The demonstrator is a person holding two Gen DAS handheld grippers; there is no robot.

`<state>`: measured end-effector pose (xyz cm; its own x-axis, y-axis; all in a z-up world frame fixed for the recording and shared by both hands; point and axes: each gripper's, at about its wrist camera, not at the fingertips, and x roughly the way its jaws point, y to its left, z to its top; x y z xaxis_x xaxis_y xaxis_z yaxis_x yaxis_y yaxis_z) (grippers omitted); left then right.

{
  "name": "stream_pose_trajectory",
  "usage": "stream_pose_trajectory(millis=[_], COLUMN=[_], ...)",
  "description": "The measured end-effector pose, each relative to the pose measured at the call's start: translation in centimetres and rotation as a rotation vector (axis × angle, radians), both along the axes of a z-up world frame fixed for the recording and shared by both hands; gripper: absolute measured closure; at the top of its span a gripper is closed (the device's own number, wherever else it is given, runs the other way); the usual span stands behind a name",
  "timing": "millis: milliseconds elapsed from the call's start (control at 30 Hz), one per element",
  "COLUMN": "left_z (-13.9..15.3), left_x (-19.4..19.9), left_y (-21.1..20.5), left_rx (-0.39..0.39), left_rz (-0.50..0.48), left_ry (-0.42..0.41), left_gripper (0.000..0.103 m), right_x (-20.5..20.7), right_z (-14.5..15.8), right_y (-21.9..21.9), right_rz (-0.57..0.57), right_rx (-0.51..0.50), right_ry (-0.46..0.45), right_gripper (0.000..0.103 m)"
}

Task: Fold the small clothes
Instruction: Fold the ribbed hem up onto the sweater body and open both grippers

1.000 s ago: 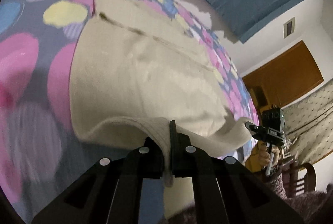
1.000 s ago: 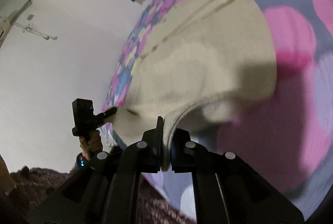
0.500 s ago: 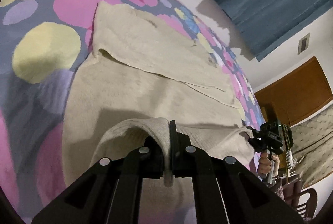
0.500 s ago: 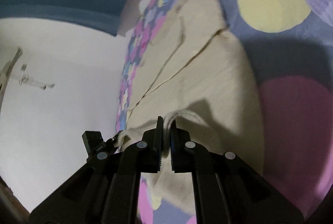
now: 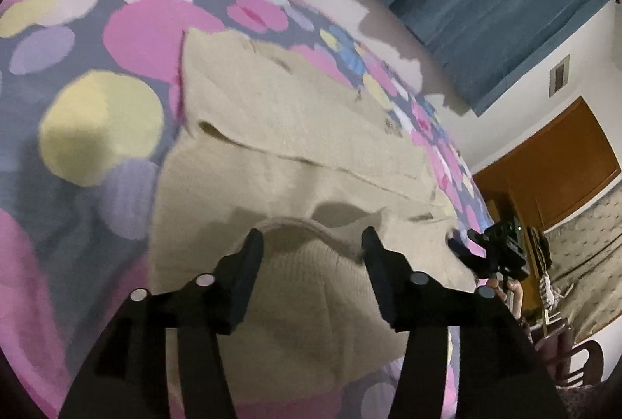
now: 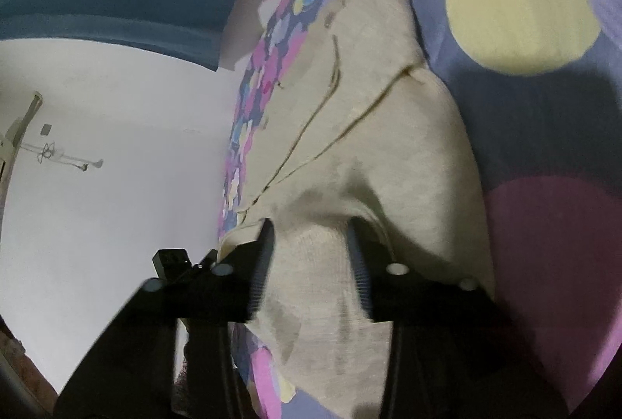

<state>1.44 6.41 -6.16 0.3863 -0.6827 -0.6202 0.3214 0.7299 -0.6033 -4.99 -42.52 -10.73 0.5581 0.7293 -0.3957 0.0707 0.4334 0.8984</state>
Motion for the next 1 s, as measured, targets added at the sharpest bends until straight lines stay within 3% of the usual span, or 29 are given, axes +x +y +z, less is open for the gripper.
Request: stream_pose_trajectory(millis=[167, 667, 1000], left_z=[0.5, -1.5, -2.4], left_x=[0.8, 4.9, 5.6], left_y=[0.5, -2.1, -2.7], left_rx=[0.025, 0.123, 0.149], left_rz=[-0.007, -0.092, -0.161], left_ry=[-0.014, 0.008, 0.036], left_gripper=[0.049, 0.049, 0.049], right_x=[0.4, -0.9, 0.9], right_z=[1.0, 1.0, 0.8], right_y=[0.3, -2.6, -0.9], right_rz=[0.011, -0.07, 0.001], right_rx=[-0.104, -0.099, -0.165], right_ry=[-0.01, -0.028, -0.01], right_gripper=[0.05, 0.045, 0.045])
